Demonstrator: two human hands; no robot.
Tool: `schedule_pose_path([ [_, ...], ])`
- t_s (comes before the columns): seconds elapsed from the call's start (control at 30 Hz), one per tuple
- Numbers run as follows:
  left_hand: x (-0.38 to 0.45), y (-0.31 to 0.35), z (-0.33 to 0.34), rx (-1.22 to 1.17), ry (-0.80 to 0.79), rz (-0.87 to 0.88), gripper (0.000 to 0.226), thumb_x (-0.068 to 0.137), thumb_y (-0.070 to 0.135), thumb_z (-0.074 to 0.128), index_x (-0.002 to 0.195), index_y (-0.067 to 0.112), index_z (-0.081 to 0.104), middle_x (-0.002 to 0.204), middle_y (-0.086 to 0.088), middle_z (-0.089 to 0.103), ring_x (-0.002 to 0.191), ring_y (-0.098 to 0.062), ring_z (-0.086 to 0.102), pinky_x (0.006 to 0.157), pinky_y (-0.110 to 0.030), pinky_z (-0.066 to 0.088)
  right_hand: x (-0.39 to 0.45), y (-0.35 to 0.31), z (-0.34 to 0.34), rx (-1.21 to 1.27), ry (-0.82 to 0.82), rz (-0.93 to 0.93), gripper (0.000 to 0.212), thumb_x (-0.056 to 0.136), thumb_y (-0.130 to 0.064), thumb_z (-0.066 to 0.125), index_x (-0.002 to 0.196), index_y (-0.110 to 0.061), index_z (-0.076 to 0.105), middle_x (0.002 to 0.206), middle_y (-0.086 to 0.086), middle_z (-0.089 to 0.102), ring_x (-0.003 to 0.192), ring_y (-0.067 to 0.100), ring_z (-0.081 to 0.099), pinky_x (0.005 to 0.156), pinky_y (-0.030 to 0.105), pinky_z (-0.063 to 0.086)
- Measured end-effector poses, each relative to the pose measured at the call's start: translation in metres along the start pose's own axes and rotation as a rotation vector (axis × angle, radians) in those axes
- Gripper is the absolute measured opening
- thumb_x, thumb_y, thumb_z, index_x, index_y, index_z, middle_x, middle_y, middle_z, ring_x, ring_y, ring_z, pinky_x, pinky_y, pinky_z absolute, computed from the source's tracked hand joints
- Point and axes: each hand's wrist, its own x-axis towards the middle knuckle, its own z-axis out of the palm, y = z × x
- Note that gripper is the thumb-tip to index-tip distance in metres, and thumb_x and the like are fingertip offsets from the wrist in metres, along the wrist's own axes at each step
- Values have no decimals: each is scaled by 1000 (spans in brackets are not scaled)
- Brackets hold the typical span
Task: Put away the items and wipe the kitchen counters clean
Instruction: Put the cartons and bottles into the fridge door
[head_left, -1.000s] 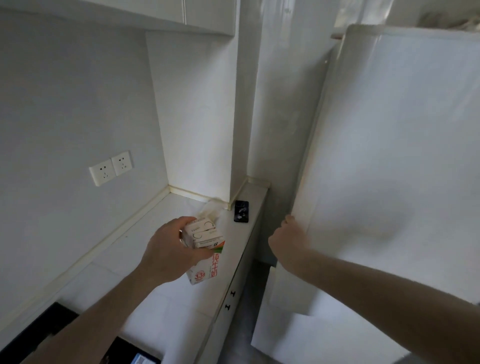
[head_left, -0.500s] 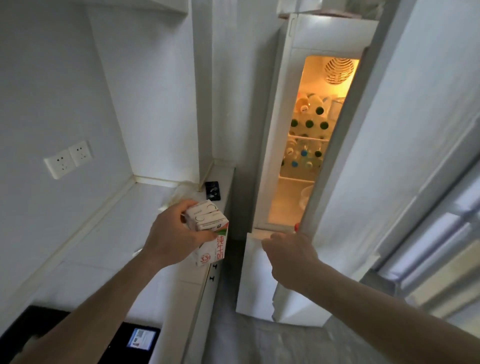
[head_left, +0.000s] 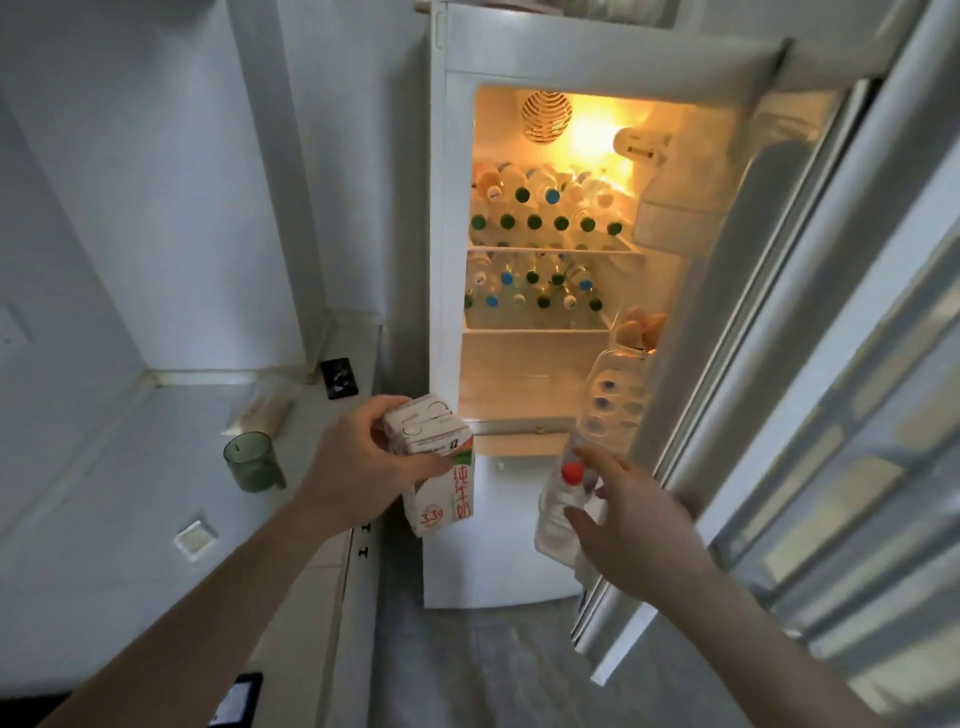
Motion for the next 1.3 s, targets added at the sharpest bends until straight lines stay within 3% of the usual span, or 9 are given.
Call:
schedule_pose_path([
  [0.13, 8, 17, 19, -36, -87, 14, 59, 72, 28, 90, 123, 30, 61, 106, 20, 70, 98, 12, 63, 72, -16, 56, -9, 19, -18, 204, 150, 21, 58, 88, -38, 73, 139, -42, 44, 126, -18, 61, 96, 6, 67, 80, 34, 58],
  [0.27, 23, 45, 40, -80, -151, 37, 54, 71, 34, 91, 117, 38, 64, 107, 21, 72, 102, -4, 68, 78, -26, 60, -6, 29, -40, 481, 181, 19, 59, 84, -30, 80, 134, -43, 52, 121, -22, 62, 102, 2, 63, 84, 34, 59],
  [0.47, 46, 94, 79, -195, -233, 45, 47, 79, 28, 86, 119, 32, 62, 105, 21, 69, 95, -2, 66, 58, -5, 50, 2, 54, -61, 572, 135, 38, 68, 76, -39, 86, 134, -47, 51, 127, -25, 60, 113, 0, 59, 95, 28, 54],
  [0.63, 66, 133, 116, -303, -245, -15, 73, 59, 49, 89, 124, 29, 61, 109, 13, 76, 95, -1, 72, 82, -33, 63, 7, 77, -77, 605, 118, 26, 76, 71, -48, 89, 136, -45, 50, 131, -25, 59, 118, 0, 59, 94, 24, 53],
  [0.83, 80, 176, 167, -354, -221, -96, 72, 49, 53, 88, 112, 29, 62, 95, 12, 77, 84, -3, 74, 83, -40, 63, 19, 91, -95, 742, 117, 47, 68, 69, -17, 94, 126, -28, 59, 106, -11, 74, 95, 2, 69, 76, 17, 53],
  [1.0, 88, 194, 190, -349, -356, -117, 70, 51, 63, 91, 108, 31, 67, 94, 12, 78, 87, -7, 76, 80, -43, 65, 27, 120, -96, 706, 173, 183, 59, 61, -25, 88, 114, -29, 63, 100, -8, 76, 91, 12, 73, 82, 45, 60],
  [1.1, 93, 201, 195, -341, -481, -48, 57, 71, 65, 80, 115, 30, 70, 102, 12, 77, 96, -7, 73, 79, -41, 65, 32, 142, -97, 684, 195, 257, 59, 56, -32, 81, 113, -32, 65, 99, -8, 76, 90, 14, 73, 82, 49, 60],
  [1.2, 100, 198, 202, -346, -577, 15, 44, 83, 50, 78, 123, 33, 68, 109, 10, 75, 100, -8, 73, 82, -41, 64, 30, 156, -105, 770, 218, 265, 50, 62, -17, 76, 110, -27, 68, 96, -4, 77, 84, 14, 72, 74, 39, 58],
  [1.3, 110, 193, 215, -304, -560, 39, 28, 82, 35, 80, 109, 33, 72, 105, 4, 76, 101, -15, 74, 84, -43, 64, 27, 160, -116, 865, 263, 248, 47, 75, 9, 71, 113, -18, 68, 97, -4, 78, 84, 9, 72, 66, 22, 54],
])
